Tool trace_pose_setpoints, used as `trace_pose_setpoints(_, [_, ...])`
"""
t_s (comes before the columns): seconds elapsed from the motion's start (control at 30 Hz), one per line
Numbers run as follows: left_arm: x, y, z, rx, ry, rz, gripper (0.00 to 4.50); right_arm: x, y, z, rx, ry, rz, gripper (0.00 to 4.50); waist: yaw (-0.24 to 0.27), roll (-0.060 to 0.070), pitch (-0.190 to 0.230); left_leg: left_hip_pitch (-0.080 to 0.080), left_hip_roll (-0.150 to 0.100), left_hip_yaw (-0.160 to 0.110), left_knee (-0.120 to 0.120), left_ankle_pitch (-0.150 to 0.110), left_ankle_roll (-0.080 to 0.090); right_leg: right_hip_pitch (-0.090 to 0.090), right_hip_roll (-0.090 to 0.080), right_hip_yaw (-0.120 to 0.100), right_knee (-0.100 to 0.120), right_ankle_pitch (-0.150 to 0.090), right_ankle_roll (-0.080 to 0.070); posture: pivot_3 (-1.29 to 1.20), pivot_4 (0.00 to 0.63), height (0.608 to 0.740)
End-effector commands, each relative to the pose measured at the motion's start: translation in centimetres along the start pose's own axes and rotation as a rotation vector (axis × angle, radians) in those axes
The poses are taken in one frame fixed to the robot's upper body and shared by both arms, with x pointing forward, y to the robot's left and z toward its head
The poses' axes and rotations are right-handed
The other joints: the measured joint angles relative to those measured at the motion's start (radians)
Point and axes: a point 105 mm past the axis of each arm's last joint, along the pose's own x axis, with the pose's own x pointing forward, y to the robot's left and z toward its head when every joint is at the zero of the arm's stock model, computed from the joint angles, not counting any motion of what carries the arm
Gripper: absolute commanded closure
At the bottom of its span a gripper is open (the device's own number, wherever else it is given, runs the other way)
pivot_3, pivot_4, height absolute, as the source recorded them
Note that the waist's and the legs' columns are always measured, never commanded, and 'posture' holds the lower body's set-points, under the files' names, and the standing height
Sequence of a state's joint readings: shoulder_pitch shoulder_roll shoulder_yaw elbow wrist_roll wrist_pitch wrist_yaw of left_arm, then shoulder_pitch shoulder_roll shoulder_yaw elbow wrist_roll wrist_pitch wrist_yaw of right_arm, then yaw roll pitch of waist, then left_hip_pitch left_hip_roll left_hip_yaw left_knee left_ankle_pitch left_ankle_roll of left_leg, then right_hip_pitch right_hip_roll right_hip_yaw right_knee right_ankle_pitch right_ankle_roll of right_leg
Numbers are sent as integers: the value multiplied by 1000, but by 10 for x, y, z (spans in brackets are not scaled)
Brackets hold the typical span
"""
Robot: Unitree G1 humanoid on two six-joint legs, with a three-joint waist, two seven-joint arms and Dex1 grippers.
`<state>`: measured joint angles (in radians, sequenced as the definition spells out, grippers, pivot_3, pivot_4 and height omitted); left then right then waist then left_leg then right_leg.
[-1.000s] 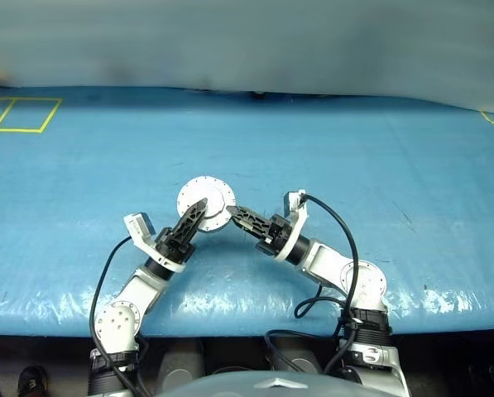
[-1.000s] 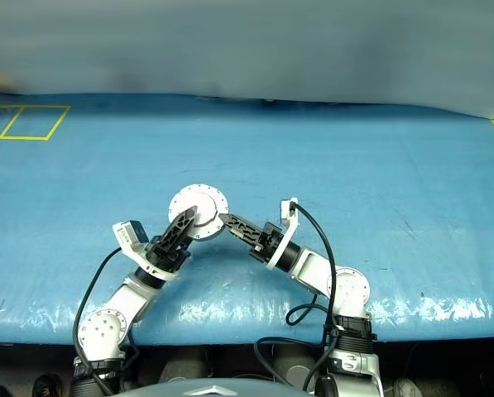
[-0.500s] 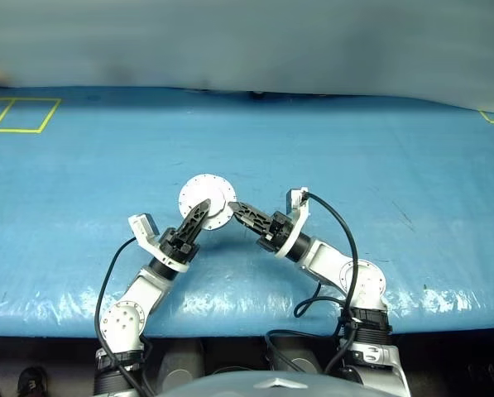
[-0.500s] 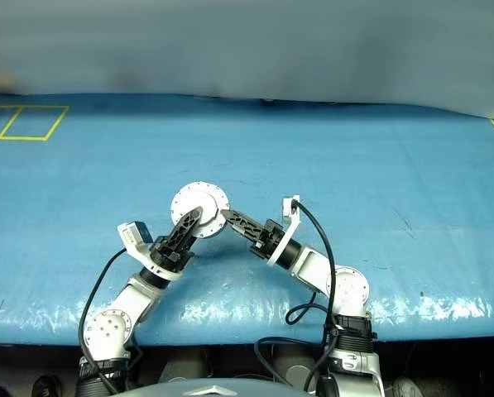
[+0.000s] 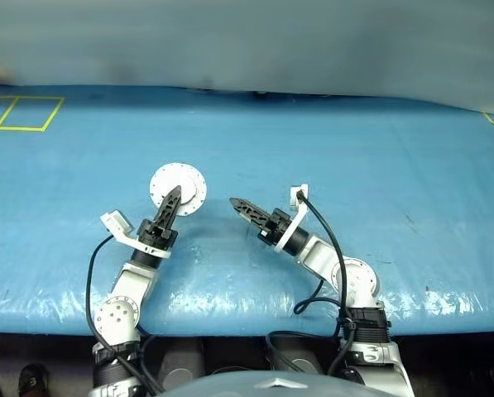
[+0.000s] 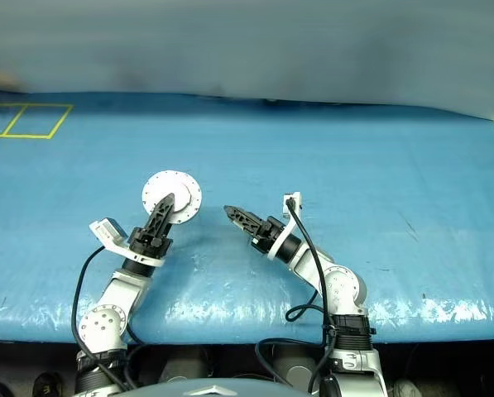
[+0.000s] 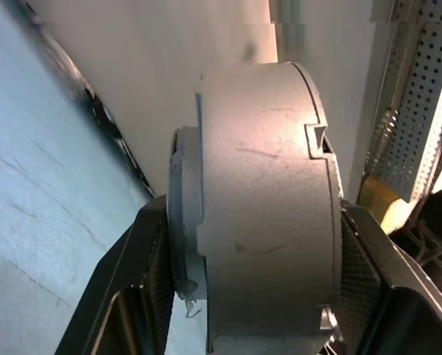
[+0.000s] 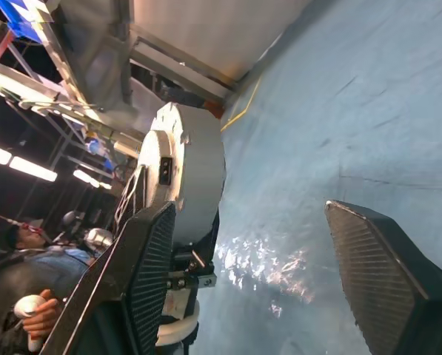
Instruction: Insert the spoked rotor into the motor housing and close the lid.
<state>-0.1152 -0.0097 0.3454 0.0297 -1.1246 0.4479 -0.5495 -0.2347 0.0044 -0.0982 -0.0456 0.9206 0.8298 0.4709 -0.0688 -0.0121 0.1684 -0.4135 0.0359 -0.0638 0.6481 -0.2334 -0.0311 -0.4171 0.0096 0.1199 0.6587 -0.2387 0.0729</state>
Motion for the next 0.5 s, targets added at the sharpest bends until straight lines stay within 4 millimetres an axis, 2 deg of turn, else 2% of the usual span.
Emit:
trace_pose_setpoints(0.03, [37, 9, 21, 35, -85, 63, 2014, 1, 6, 12, -40, -51, 18, 1126, 1, -1, 1, 0, 0, 0, 0, 0, 0, 0, 1, 0, 0, 0, 0, 0, 150, 740])
trace_pose_setpoints(0.1, [58, 11, 18, 62, -67, 61, 2014, 0, 6, 12, -53, -57, 8, 1126, 0, -2, 1, 0, 0, 0, 1, 0, 0, 0, 0, 0, 0, 1, 0, 0, 150, 740])
trace_pose_setpoints(0.17, [78, 23, 12, 79, -37, 139, 2014, -1, 6, 14, -74, -70, -3, 1126, 4, -2, 1, -2, -1, 0, 0, 0, 0, 0, 0, 0, -2, 3, 4, 0, 150, 740])
trace_pose_setpoints(0.3, [98, 38, -1, 116, 24, 223, 2014, -5, 6, 17, -99, -97, -15, 1126, 2, -2, 1, -3, -2, -1, -1, 0, 0, 0, -1, 0, -4, 3, 4, 0, 150, 740])
trace_pose_setpoints(0.43, [109, 49, -14, 113, 75, 289, 2014, -13, 6, 20, -109, -130, -36, 1126, -1, -2, 1, -4, -1, -1, -3, -1, 1, -2, -1, 0, -4, 2, 2, 0, 150, 740])
trace_pose_setpoints(0.5, [110, 53, -20, 117, 106, 302, 1378, -15, 5, 20, -111, -139, -46, 1100, 1, -2, 1, -6, -1, -1, -4, -1, 1, -4, -1, 0, -3, 3, 0, 0, 150, 740])
